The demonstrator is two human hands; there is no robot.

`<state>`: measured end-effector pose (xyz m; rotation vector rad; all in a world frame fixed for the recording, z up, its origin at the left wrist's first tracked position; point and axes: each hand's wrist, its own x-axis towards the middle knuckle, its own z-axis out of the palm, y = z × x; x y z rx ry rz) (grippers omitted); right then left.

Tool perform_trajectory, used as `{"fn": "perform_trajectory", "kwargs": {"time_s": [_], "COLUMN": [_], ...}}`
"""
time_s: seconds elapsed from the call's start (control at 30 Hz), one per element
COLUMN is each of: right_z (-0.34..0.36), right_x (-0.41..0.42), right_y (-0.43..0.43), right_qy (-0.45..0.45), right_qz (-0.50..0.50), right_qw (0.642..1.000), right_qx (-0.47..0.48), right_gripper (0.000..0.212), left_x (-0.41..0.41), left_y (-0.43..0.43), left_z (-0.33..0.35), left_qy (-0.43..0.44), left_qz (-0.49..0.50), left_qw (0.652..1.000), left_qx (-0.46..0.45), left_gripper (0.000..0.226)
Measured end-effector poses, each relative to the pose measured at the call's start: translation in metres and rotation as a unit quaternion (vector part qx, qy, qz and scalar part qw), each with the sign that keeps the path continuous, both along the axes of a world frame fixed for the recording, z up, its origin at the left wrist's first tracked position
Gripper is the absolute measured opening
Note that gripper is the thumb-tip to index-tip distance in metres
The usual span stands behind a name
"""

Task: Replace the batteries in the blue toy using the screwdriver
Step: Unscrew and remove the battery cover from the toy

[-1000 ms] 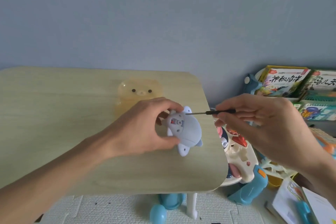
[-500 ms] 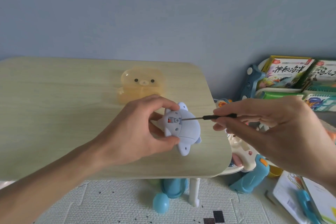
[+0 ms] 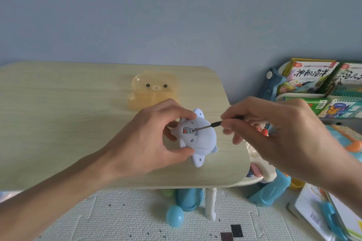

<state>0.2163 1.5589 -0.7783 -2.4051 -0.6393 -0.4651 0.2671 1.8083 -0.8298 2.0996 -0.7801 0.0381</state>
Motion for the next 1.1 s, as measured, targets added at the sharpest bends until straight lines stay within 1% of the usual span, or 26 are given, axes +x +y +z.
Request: {"fn": "perform_trajectory", "kwargs": {"time_s": [0.07,0.1,0.13,0.2,0.23,0.33,0.37,0.4,0.5,0.57,0.6,0.63,0.67,0.7,0.73,0.87,1.03,1.1], "right_z": [-0.004,-0.006,-0.009,-0.012,-0.012,-0.010,-0.009,-0.009,-0.009,-0.011,-0.012,-0.012,-0.013,-0.013,-0.012,-0.010,-0.010,-0.011], "right_x": [0.004,0.005,0.006,0.007,0.007,0.004,0.003,0.002,0.004,0.005,0.005,0.006,0.005,0.006,0.005,0.003,0.002,0.004], "right_y": [0.004,0.006,0.009,0.012,0.013,0.011,0.008,0.006,0.001,0.002,0.004,0.007,0.009,0.010,0.011,0.010,0.009,0.010], "right_qy": [-0.026,-0.036,-0.038,-0.021,-0.001,0.063,0.080,0.087,0.063,0.041,0.025,0.014,0.014,0.025,0.040,0.076,0.068,0.048], "right_qz": [-0.040,-0.056,-0.063,-0.057,-0.052,-0.024,-0.010,-0.003,-0.004,-0.015,-0.023,-0.029,-0.032,-0.028,-0.023,0.005,-0.002,-0.015], "right_qw": [0.999,0.998,0.997,0.998,0.998,0.996,0.994,0.994,0.998,0.999,0.999,0.999,0.999,0.999,0.998,0.995,0.997,0.999], "right_qx": [-0.014,-0.018,-0.011,0.021,0.037,0.067,0.070,0.062,0.009,-0.001,-0.008,-0.012,-0.008,0.011,0.031,0.066,0.043,0.017], "right_gripper": [0.038,0.046,0.045,0.027,0.020,0.011,0.011,0.014,0.018,0.034,0.038,0.034,0.025,0.015,0.010,0.006,0.015,0.027], "left_x": [-0.001,-0.002,-0.001,0.000,0.001,0.002,0.002,0.002,0.002,0.001,0.001,0.001,0.001,0.001,0.002,0.004,0.004,0.003], "left_y": [-0.001,-0.002,-0.002,-0.001,-0.001,0.000,-0.001,0.000,0.000,-0.001,-0.001,-0.001,0.000,0.000,0.001,0.002,0.002,0.002], "left_z": [0.000,0.000,0.000,0.000,0.000,0.000,0.000,0.000,0.001,0.000,0.000,0.000,-0.001,-0.001,-0.001,-0.002,-0.002,-0.002], "left_qy": [-0.004,-0.005,-0.006,-0.008,-0.010,-0.007,-0.004,-0.002,-0.006,-0.008,-0.005,-0.003,0.000,0.002,0.003,0.005,0.001,-0.005], "left_qz": [0.000,-0.001,0.000,0.002,0.003,0.005,0.005,0.006,0.005,0.001,0.000,0.000,0.001,0.003,0.005,0.009,0.007,0.005], "left_qw": [1.000,1.000,1.000,1.000,1.000,1.000,1.000,1.000,1.000,1.000,1.000,1.000,1.000,1.000,1.000,1.000,1.000,1.000], "left_qx": [0.003,0.003,0.002,0.001,0.001,-0.001,-0.003,-0.004,0.000,0.000,-0.002,-0.005,-0.007,-0.008,-0.009,-0.010,-0.008,-0.006], "left_gripper": [0.056,0.056,0.056,0.056,0.056,0.057,0.057,0.057,0.056,0.056,0.056,0.055,0.055,0.056,0.056,0.057,0.056,0.056]}}
